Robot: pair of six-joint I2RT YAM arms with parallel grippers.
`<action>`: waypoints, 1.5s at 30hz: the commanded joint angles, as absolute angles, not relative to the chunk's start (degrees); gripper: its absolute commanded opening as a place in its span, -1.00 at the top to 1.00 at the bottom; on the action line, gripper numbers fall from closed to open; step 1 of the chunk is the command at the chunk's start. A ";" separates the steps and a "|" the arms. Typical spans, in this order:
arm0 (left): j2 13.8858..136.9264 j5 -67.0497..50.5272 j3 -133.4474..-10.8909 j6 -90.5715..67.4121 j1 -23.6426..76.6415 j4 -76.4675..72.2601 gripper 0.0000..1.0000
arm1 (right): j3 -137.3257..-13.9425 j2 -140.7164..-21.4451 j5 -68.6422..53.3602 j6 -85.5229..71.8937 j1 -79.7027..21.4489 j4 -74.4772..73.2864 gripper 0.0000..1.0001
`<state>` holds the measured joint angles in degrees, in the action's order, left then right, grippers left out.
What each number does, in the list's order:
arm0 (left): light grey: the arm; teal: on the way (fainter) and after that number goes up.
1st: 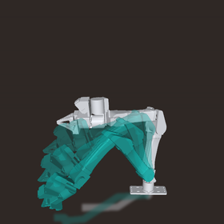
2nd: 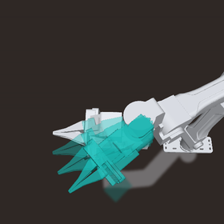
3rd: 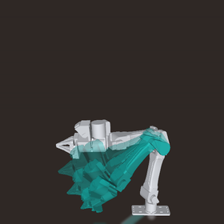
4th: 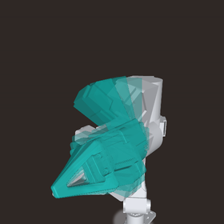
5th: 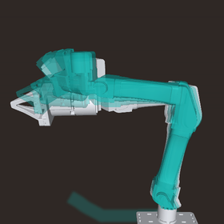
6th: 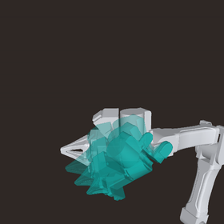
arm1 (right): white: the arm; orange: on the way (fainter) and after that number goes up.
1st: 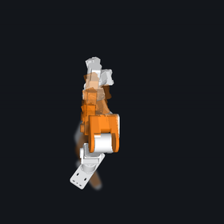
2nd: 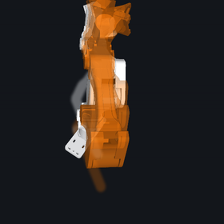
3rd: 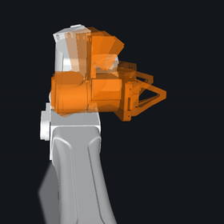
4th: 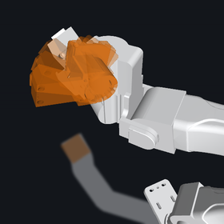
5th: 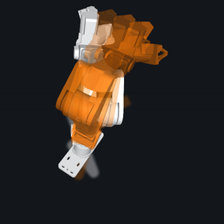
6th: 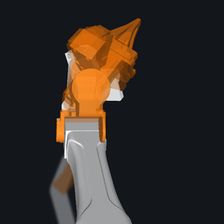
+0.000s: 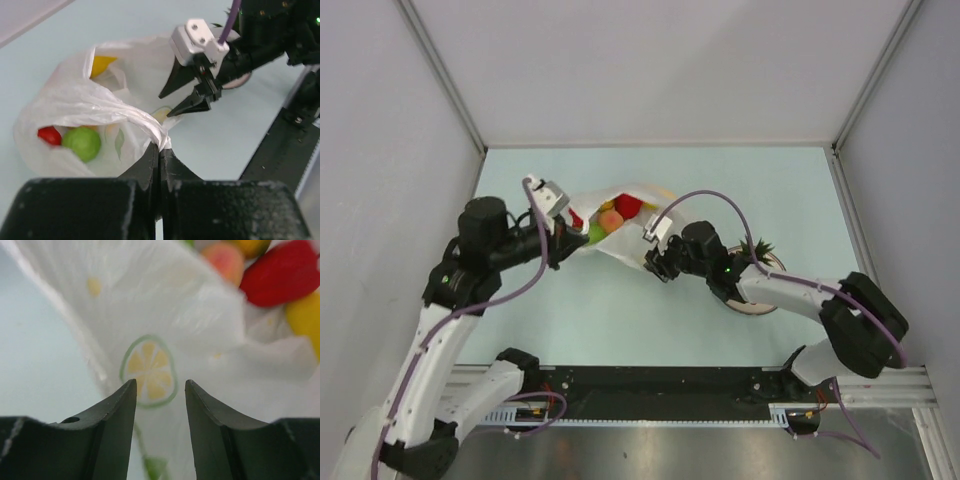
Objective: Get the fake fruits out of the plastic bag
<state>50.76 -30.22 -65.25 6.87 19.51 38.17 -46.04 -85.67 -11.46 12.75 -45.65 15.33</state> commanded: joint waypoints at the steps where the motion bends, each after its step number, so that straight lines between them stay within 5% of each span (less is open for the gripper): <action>1: 45.71 -35.78 -62.85 6.06 19.07 46.14 0.99 | -47.02 -77.53 -12.93 13.10 -47.81 13.88 0.03; 16: 44.91 -26.72 -51.68 -5.00 16.61 36.21 0.95 | -55.18 -93.92 -9.77 12.05 -54.49 24.07 0.15; 21: 44.65 -26.54 -52.29 -5.54 15.29 35.94 0.97 | -65.45 -103.43 -2.21 3.44 -50.98 23.91 -0.45; 27: 44.73 -27.33 -51.24 -5.10 14.77 35.33 0.98 | -73.64 -113.81 -0.17 1.50 -48.52 22.06 -0.95; 39: 46.93 -26.54 -52.91 -3.60 14.41 34.89 0.99 | -85.69 -124.98 -2.12 2.55 -50.36 10.21 -0.99; 40: 46.93 -26.46 -52.74 -3.60 14.50 34.63 0.99 | -85.78 -124.89 -1.85 2.72 -50.45 9.76 -0.95; 44: 47.02 -26.28 -51.68 -3.69 13.89 33.23 0.99 | -85.78 -122.44 -6.92 5.18 -49.22 7.13 0.03; 45: 46.93 -26.28 -51.51 -3.69 13.89 32.61 0.99 | -85.78 -120.52 -7.64 5.71 -49.22 6.86 0.12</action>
